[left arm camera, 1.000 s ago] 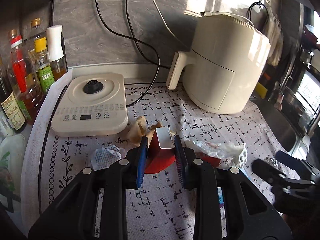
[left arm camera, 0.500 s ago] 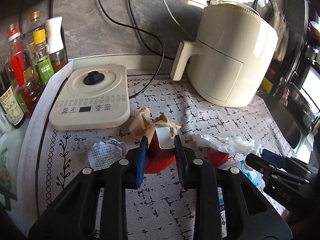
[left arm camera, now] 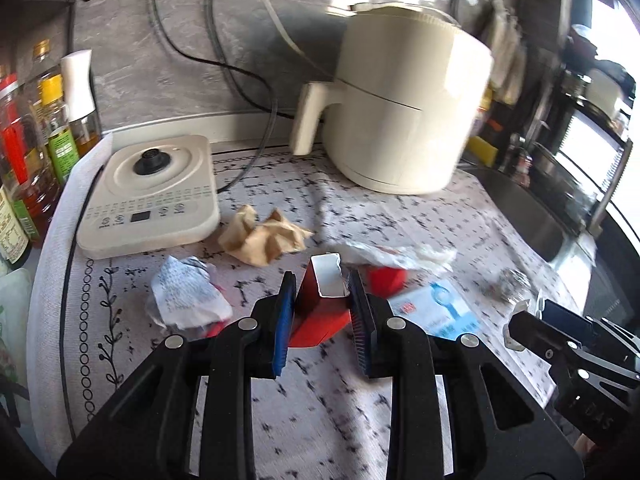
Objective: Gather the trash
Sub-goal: 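Grasp the red paper with the left tool while the right tool grasps the white pill blister pack, then carry the red paper and blister pack over the white bucket with both tools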
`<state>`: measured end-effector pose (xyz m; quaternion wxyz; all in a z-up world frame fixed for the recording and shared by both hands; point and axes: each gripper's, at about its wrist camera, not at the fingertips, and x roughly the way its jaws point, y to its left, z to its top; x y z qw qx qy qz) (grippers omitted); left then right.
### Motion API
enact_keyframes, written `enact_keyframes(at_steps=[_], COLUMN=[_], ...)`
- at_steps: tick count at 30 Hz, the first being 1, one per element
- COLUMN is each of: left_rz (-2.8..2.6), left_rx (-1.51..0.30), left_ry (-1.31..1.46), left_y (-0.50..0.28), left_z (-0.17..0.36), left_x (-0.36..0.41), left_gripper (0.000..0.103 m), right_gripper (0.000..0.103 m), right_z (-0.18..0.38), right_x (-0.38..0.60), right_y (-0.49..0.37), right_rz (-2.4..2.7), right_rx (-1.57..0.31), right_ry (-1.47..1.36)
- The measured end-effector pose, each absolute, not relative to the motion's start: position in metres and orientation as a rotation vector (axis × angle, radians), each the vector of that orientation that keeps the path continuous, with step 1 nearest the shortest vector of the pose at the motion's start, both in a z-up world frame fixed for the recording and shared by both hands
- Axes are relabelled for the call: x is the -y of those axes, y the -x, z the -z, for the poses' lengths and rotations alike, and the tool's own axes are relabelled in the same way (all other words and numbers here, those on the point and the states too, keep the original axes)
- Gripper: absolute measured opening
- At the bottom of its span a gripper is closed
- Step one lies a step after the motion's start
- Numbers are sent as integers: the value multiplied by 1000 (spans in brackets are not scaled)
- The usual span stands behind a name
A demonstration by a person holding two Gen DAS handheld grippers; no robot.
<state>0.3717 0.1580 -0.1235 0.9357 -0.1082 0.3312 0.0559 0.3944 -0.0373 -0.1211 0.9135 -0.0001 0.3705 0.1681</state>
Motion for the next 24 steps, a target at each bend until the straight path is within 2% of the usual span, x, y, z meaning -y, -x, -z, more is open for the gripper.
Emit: enact_keyframes(at_steps=[10, 24], left_rz=[84, 322], left_rx=[-706, -687], left_ry=[168, 62], left_y=[-357, -337], left_z=[129, 123], left_x=[-103, 32], left_gripper=[27, 27], right_gripper=[42, 42], right_z=[120, 118], right_x=[95, 221], right_y=[-338, -268], right_rz=[-149, 81], right_rx=[-751, -723], right_ry=[-66, -162])
